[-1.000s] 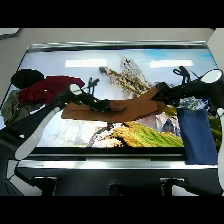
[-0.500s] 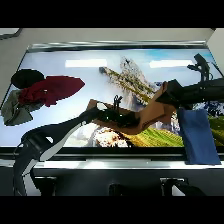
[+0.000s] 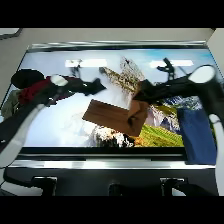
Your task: Fold the shirts.
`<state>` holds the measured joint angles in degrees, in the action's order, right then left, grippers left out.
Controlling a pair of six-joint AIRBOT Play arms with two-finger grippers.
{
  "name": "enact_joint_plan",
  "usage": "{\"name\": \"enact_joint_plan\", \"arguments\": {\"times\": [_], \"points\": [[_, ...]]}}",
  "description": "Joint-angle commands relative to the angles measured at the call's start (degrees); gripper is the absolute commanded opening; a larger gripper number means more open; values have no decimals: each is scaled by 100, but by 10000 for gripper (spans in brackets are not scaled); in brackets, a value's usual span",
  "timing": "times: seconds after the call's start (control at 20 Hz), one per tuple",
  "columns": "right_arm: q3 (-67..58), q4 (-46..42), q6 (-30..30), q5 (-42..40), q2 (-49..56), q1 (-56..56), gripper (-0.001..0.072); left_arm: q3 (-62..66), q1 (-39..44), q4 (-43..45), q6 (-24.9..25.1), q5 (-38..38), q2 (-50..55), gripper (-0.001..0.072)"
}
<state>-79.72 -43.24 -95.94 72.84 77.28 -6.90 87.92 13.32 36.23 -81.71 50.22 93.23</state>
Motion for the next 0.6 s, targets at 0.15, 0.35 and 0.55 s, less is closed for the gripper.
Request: {"name": "enact_joint_plan", "arguments": {"times": [0.15,0.35,0.55], "points": [[-278,1878,474,-1965,2221,-1366,41,-2,-1613,811,-59,319,-2031,22],[-286,3289,1025,-2271,2986,-1663,473,-4,-1628,1069,-61,450,-2632,21],[-286,3174,1589,-1491,2717,-1150,587,-68,-1550,1386,-63,575,-2649,21]]}}
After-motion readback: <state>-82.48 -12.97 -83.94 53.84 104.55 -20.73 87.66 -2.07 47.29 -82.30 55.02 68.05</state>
